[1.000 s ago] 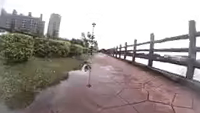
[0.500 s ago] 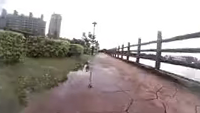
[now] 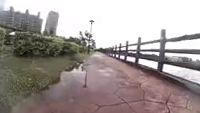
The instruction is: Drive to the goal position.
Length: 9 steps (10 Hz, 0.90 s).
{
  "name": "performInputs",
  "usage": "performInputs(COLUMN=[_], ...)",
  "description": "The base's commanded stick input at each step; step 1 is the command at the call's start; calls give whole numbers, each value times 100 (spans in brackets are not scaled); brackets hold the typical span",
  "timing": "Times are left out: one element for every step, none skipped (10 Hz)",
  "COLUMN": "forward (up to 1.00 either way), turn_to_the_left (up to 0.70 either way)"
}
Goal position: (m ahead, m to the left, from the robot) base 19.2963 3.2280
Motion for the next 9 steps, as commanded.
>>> performInputs(forward=[85, 85, 85, 85, 85, 85, 85, 85, 85], turn_to_the_left=[1, 1, 1, 1, -2, -20, -33, -33, -33])
